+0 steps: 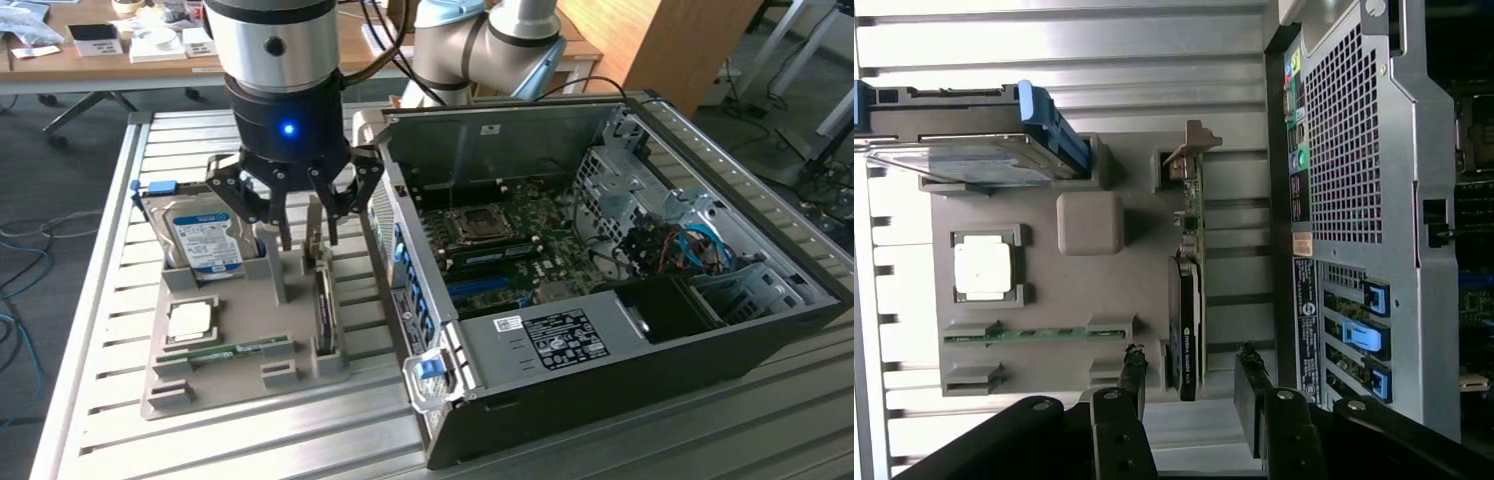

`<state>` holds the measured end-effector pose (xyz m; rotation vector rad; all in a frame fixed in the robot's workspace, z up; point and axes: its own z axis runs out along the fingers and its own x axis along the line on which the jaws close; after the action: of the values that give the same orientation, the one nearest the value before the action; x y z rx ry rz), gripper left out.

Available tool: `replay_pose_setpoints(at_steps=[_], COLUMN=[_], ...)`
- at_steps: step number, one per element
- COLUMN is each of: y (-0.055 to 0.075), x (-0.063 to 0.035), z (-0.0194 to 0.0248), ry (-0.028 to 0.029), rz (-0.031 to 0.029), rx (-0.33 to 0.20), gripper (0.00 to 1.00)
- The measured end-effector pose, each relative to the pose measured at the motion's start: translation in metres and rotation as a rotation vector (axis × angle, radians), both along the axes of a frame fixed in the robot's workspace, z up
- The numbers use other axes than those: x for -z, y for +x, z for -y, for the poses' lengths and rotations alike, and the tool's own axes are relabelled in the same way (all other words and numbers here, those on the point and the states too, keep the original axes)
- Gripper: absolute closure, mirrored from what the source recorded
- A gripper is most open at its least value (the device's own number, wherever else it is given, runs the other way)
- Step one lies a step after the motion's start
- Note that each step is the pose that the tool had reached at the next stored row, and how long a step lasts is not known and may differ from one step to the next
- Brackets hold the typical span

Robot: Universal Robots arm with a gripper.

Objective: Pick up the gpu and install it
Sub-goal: 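Pick up the gpu and move the gpu toward the slot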

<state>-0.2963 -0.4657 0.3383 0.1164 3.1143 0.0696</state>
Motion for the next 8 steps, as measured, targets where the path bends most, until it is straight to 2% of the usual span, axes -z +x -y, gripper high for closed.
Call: replay_pose_setpoints(at_steps=[8], y=[0.0003], x=[0.0031], z=[0.0000], ry=[0.0002], rz=[0.0001], rx=[0.000], gripper=[0.51])
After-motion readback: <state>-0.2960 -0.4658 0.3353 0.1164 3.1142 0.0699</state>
